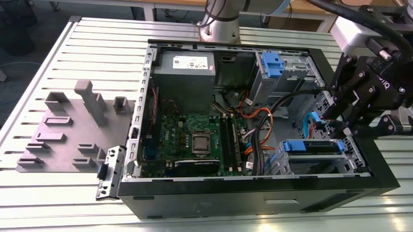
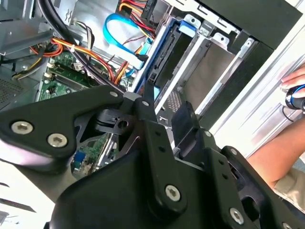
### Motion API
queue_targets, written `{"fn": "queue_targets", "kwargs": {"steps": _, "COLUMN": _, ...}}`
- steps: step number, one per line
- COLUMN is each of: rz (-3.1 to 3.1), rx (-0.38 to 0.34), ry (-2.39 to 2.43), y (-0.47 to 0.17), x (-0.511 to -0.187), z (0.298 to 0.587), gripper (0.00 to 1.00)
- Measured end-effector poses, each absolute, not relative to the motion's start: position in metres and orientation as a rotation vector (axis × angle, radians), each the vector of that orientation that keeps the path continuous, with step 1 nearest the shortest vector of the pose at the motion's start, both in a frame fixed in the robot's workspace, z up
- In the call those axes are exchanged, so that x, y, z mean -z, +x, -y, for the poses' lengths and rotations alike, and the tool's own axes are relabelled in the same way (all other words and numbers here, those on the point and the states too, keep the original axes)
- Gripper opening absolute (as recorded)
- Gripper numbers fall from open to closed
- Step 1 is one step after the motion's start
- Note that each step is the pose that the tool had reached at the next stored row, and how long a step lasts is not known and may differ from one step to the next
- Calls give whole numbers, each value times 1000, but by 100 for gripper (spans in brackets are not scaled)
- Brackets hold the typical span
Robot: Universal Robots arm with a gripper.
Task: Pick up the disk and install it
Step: 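Insert the disk into the insertion slot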
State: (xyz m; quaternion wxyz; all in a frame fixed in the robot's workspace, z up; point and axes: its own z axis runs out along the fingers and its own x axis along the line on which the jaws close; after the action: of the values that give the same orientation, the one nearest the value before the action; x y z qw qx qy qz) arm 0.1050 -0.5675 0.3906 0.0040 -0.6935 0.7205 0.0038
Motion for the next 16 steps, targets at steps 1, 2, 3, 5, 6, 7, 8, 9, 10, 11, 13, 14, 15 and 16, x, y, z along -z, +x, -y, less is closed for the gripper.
{"fn": "queue_targets", "kwargs": {"steps": 1, "rz": -2256, "rx": -9, "ry": -2172, "y": 105, "x": -389, "z": 568, "gripper": 42}}
{"fn": "queue_targets", "kwargs": {"steps": 2, "rz": -2255, "rx": -6, "ry": -2170, "y": 105, "x": -388, "z": 567, "gripper": 42}}
{"fn": "queue_targets", "kwargs": {"steps": 3, "rz": -2253, "rx": -3, "ry": -2169, "y": 105, "x": -386, "z": 567, "gripper": 42}}
{"fn": "queue_targets", "kwargs": {"steps": 5, "rz": -2252, "rx": -1, "ry": -2169, "y": 105, "x": -383, "z": 567, "gripper": 42}}
{"fn": "queue_targets", "kwargs": {"steps": 6, "rz": -2252, "rx": -1, "ry": -2169, "y": 105, "x": -381, "z": 567, "gripper": 42}}
{"fn": "queue_targets", "kwargs": {"steps": 7, "rz": -2252, "rx": 0, "ry": -2168, "y": 105, "x": -379, "z": 567, "gripper": 42}}
{"fn": "queue_targets", "kwargs": {"steps": 8, "rz": -2252, "rx": 0, "ry": -2169, "y": 105, "x": -377, "z": 567, "gripper": 42}}
{"fn": "queue_targets", "kwargs": {"steps": 9, "rz": -2253, "rx": 1, "ry": -2169, "y": 105, "x": -376, "z": 567, "gripper": 42}}
{"fn": "queue_targets", "kwargs": {"steps": 10, "rz": -2253, "rx": 3, "ry": -2170, "y": 105, "x": -374, "z": 567, "gripper": 42}}
{"fn": "queue_targets", "kwargs": {"steps": 11, "rz": -2254, "rx": 5, "ry": -2171, "y": 105, "x": -372, "z": 567, "gripper": 42}}
{"fn": "queue_targets", "kwargs": {"steps": 13, "rz": -2256, "rx": 8, "ry": -2172, "y": 105, "x": -370, "z": 567, "gripper": 42}}
{"fn": "queue_targets", "kwargs": {"steps": 14, "rz": -2256, "rx": 8, "ry": -2172, "y": 105, "x": -369, "z": 567, "gripper": 42}}
{"fn": "queue_targets", "kwargs": {"steps": 15, "rz": -2256, "rx": 8, "ry": -2172, "y": 105, "x": -369, "z": 567, "gripper": 42}}
{"fn": "queue_targets", "kwargs": {"steps": 16, "rz": -2256, "rx": 8, "ry": -2172, "y": 105, "x": -369, "z": 567, "gripper": 42}}
